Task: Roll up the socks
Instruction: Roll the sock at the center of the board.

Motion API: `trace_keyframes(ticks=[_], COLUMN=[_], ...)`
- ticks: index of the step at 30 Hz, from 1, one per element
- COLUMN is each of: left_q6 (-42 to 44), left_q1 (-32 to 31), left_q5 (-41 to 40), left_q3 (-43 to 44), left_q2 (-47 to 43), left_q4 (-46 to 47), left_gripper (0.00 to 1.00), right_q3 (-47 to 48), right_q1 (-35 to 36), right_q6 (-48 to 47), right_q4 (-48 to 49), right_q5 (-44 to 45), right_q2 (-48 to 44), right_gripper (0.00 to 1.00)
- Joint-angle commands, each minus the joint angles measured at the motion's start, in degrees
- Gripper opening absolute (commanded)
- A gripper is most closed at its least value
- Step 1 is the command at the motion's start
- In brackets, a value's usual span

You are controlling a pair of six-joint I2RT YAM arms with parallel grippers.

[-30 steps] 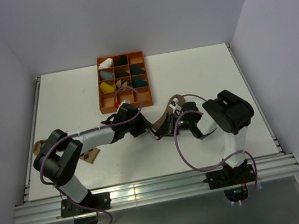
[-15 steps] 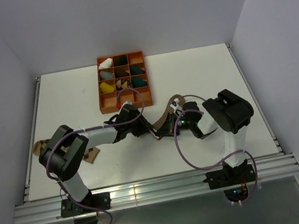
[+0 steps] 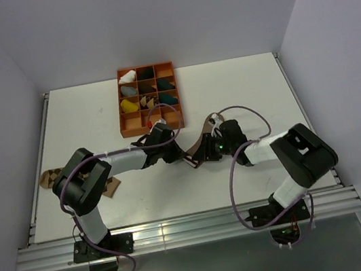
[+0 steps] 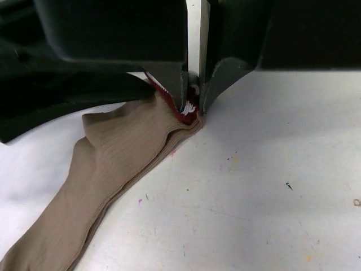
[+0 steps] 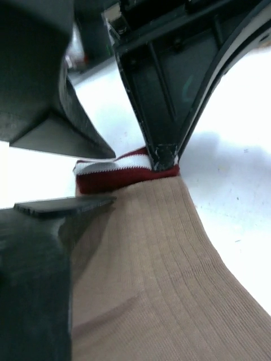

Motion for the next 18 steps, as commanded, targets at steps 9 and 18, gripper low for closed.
trace_keyframes(ticks=[9,18], left_q6=[7.97,9.11], left_q1=[-1.05,-1.49], left_q5=[-2.46,-3.51], left_q3=[8.37,11.72], left_q2=[1.46,3.21], left_q4=[-13.68,-17.46], left_gripper=[0.00,0.00], right_q3=[3.73,7.94], right_q1=[15.97,26.69], right_q6=[-17.33,-21.73], right_q4=[-17.78,-20.69], right_q5=[32.52,47.02], right_q2=[-14.72,-13.15], right_gripper=[0.46,0.46])
